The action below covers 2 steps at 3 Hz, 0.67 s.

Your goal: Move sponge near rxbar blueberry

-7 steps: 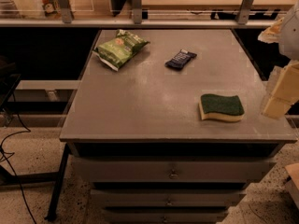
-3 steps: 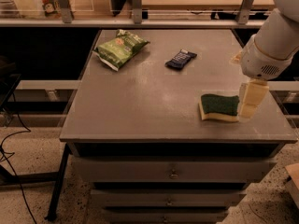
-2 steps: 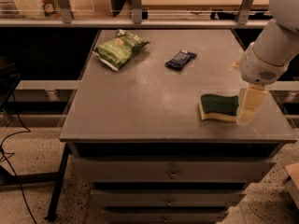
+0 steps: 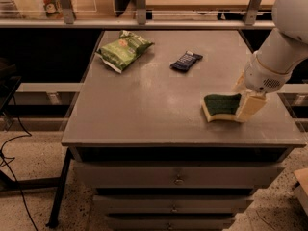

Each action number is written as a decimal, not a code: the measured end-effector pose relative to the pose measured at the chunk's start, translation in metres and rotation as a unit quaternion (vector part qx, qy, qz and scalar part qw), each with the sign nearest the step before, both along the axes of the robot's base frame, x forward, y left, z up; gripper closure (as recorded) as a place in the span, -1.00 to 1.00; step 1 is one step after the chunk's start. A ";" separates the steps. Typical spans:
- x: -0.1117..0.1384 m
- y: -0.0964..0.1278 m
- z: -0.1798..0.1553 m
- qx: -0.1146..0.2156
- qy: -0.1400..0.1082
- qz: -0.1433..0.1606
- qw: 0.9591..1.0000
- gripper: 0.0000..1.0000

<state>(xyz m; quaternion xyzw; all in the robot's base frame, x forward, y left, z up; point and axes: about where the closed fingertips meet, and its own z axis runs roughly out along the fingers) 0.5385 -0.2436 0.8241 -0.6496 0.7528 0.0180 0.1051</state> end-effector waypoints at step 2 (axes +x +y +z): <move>0.000 0.001 -0.002 0.000 0.001 0.001 1.000 0.74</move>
Offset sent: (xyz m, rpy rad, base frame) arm 0.0002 0.0005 -0.0010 0.0000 0.0004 0.0010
